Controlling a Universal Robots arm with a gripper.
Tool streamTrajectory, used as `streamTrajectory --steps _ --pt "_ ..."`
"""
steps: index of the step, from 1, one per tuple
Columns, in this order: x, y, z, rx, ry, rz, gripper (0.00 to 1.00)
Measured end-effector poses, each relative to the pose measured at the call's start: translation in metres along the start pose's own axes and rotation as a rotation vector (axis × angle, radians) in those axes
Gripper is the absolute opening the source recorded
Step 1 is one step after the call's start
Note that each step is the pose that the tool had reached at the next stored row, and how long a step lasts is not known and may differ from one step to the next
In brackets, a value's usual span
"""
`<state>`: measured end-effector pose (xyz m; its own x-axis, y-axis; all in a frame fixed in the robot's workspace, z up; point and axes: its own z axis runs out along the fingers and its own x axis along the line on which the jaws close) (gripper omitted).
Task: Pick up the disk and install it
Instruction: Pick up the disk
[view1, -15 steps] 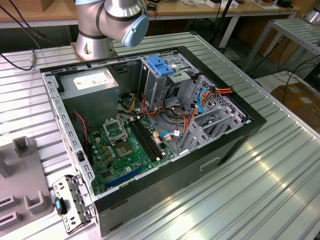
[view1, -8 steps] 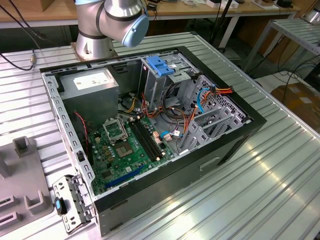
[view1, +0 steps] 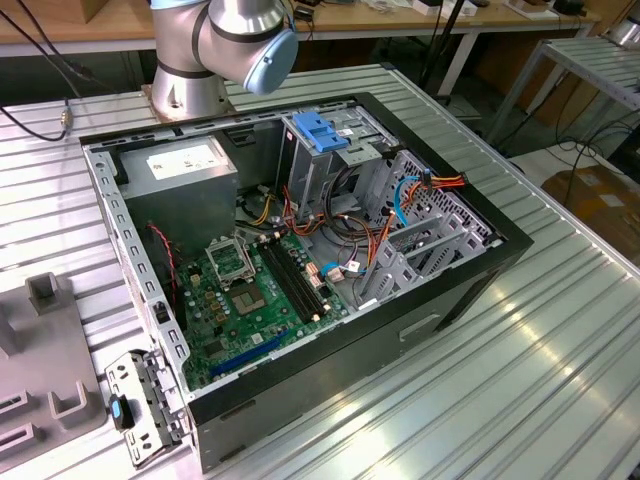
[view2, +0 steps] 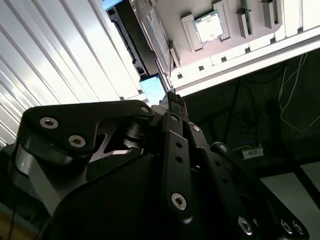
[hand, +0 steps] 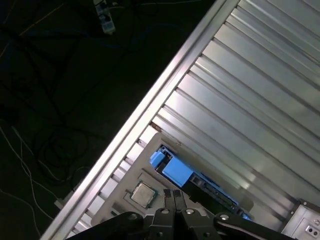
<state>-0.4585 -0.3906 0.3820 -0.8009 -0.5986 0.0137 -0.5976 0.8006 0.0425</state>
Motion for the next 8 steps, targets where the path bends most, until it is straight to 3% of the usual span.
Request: streamTrajectory --steps 8 --pt "0.0 0.0 0.0 0.0011 0.0034 -0.08 0.11"
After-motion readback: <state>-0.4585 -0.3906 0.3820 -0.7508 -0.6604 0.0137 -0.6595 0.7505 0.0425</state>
